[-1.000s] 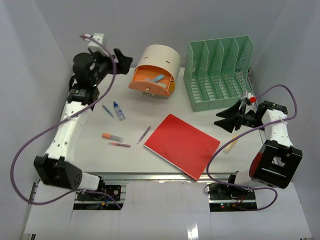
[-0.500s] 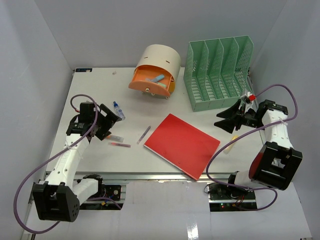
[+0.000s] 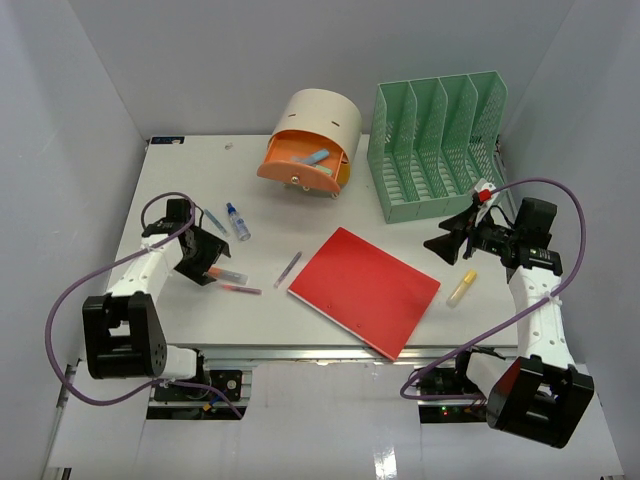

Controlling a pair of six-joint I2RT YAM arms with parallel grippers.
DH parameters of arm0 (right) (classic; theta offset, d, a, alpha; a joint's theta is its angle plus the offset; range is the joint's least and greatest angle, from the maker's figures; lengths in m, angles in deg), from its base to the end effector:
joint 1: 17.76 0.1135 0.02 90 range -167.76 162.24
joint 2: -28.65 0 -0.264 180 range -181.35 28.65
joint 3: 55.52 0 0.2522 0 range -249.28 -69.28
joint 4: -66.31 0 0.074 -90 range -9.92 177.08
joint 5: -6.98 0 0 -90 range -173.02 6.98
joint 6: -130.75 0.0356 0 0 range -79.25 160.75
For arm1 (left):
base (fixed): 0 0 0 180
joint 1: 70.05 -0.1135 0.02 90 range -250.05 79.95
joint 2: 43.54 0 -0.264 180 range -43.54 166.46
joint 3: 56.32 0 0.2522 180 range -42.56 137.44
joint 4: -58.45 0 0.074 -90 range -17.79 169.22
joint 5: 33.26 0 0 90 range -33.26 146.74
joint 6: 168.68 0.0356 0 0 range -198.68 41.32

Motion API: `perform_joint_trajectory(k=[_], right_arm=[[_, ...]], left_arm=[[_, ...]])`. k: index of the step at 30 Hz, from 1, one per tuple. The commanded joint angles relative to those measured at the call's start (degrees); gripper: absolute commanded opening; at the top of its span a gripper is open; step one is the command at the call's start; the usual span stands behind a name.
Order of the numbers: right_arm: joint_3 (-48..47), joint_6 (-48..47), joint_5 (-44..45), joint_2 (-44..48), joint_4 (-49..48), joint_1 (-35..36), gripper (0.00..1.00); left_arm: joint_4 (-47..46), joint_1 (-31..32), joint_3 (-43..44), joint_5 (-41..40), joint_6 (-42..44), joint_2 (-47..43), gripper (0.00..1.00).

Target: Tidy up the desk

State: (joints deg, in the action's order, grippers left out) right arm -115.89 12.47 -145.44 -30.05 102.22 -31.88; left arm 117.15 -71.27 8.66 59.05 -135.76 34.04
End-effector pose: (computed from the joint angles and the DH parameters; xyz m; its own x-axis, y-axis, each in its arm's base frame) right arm 0.2111 -0.0206 0.2955 -0.1974 -0.1765 -0.9643 -0.7849 0.6179 0.0475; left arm 0.2445 0.0038 0.2125 -0.5076 -0.8497 -0.1422 -0.7995 0.5261 -0.2899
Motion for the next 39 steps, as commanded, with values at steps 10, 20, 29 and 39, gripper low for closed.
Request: perform_joint_trajectory(k=[10,20,29,39], right_arm=[[0.29,4.07,1.90,-0.58,-4.70,0.32,0.76],[0.38,3.74,1.79,-0.38,-4.45,0.23,0.76],[0.40,3.48,2.05,-0.54,-4.40,0.23,0.76],[0.64,2.88,2.03,-0.98,-4.30,0.05,0.76]], left_arm=[[-2.83,-2.25,4.53,-0.76,-0.44,11.13,0.58],[-2.83,-2.38,8.68,0.46,0.44,20.59,0.49],[-2.59,-2.30,15.19,2.73,2.45,26.97,0.15],[-2.85,-2.30,20.24,11.34,3.54,14.68,0.00]])
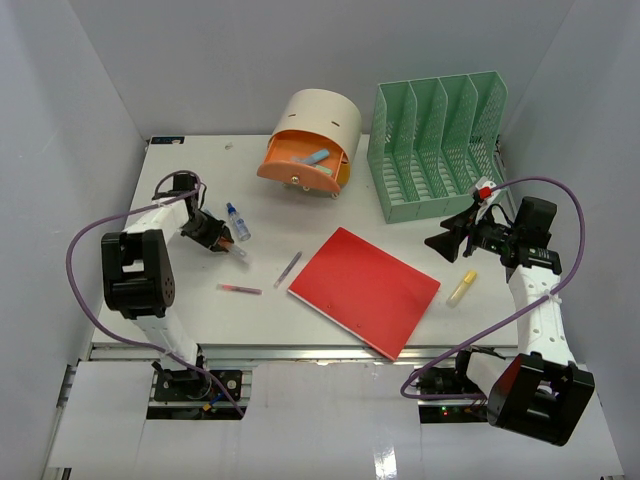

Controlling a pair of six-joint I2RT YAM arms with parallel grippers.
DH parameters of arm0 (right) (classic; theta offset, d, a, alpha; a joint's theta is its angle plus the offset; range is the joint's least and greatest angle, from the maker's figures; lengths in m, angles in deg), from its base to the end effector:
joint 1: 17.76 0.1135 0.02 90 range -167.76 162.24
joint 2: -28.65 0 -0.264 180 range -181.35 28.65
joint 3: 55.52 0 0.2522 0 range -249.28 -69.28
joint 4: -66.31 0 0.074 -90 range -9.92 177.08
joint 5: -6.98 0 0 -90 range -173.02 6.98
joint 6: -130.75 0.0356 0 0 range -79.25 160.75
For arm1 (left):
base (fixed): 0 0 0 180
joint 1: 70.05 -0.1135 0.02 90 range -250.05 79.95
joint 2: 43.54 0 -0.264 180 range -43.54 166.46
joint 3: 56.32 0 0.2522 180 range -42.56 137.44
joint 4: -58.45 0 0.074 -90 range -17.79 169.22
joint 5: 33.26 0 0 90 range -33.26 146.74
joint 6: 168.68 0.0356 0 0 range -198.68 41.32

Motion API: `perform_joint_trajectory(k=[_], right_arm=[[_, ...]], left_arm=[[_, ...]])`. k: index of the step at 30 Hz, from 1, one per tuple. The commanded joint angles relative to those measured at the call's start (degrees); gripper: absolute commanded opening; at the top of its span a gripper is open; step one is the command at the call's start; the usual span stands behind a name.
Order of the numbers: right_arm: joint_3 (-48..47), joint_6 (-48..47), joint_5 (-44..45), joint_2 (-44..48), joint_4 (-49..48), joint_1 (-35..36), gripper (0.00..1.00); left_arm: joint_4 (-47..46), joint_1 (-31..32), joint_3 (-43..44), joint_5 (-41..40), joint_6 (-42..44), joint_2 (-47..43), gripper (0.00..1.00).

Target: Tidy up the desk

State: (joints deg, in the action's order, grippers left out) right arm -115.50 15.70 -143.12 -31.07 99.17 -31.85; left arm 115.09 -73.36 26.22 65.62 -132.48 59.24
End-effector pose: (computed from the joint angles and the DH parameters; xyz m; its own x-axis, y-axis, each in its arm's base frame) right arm 0.2174 -0.0227 0.2932 -0.2249 -0.1612 -0.9610 -0.7530 0.6546 0.0664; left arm 0.3396 0.0141 0.1774 -0.5564 -0.8308 -0.0127 -0.7976 0.5384 -0.2720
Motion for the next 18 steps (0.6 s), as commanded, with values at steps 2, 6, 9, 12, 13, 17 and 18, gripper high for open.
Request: perform_joint_trajectory(k=[2,6,9,12,13,17,18], right_arm=[[0.25,-0.46,-0.37,-0.22,-1.25,-0.03,0.76],[0.32,-0.45,-0.32,-0.77,-1.50,0.01,0.76],[0.54,-0.43,-0.17,-0.92,-1.62,0.05,0.76],[0.77,-0.17,-0.11,-0.66,-1.95,0.02,0.76],[0.99,0.11,-0.11,-0.59,-2.37,0.02,0.76],[1.48,0.27,-0.03,-0.21,-3.01,0.02,0.76],[1.48,0.27,-0.08,-0.10,-3.01,0.02,0.76]], left_arm=[[-2.36,-0.24,2.26,8.32,-1.35,-15.13,0.00],[-8.68,1.27,2.98,15.48,-10.77,-20.99,0.00],[-12.33,6.09,7.80,16.16,-18.63,-20.51,0.00],[-14.31,11.27,16.49,14.58,-23.95,-16.42,0.00],[-14.31,13.20,21.05,12.20,-25.17,-13.86,0.00],[-14.22,16.59,31.32,8.47,-28.04,-5.44,0.00],[-14.22,16.87,33.12,7.52,-28.61,-3.97,0.00]])
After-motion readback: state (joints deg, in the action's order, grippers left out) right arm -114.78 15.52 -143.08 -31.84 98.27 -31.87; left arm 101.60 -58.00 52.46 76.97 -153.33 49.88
